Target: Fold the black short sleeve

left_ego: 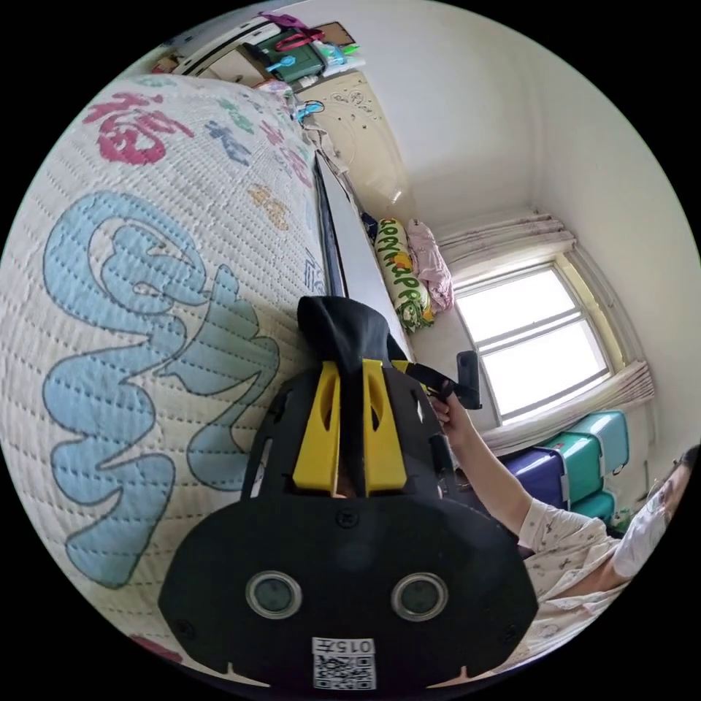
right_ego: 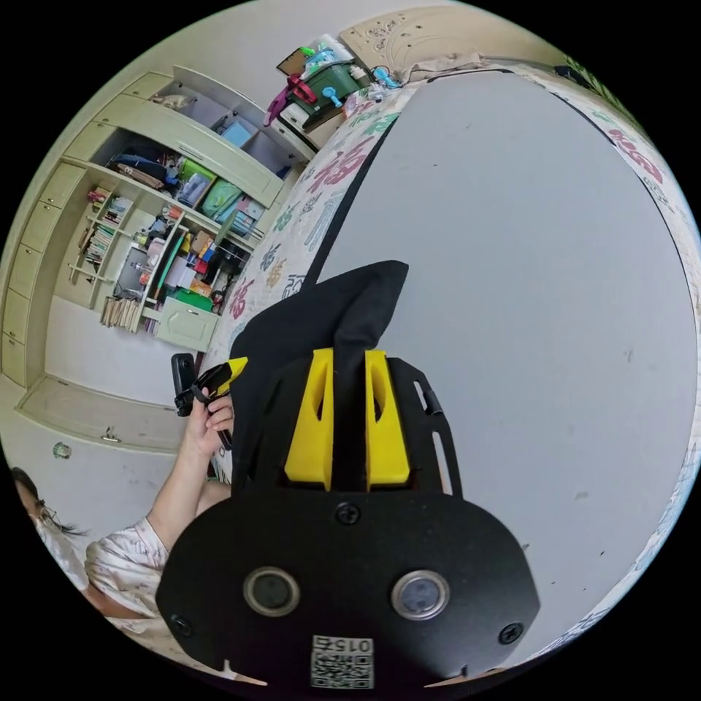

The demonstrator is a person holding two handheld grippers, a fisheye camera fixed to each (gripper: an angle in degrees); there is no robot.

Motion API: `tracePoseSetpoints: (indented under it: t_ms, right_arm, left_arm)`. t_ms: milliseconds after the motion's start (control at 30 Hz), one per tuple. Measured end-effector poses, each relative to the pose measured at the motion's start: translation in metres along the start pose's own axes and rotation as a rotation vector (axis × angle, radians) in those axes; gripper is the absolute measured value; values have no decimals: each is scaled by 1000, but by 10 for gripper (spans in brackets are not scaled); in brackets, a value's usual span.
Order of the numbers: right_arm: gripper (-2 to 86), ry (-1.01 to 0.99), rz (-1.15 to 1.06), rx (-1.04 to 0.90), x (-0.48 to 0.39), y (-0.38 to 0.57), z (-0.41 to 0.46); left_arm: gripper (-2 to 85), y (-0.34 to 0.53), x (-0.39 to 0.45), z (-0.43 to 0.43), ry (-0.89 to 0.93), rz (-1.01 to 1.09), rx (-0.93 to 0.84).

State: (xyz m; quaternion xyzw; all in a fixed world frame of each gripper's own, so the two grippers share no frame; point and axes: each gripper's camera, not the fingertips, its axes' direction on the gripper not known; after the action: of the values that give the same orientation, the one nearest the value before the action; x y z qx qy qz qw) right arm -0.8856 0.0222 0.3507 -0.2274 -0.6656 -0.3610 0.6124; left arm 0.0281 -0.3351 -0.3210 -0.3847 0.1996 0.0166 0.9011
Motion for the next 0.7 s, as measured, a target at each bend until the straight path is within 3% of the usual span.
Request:
tracePoseSetpoints:
  t_ms: [200, 567, 700]
  right_arm:
    - [40, -236, -131, 208, 15, 88, -93]
    - [29, -364, -346, 536, 33, 332, -259]
    - [32, -343, -409, 625, 48, 434, -314]
  left_arm:
    - [16, 34, 32, -27, -30, 228, 37]
    - [12, 160, 127, -62, 152, 785, 146]
    - [11, 217, 152, -63, 266, 1012, 88]
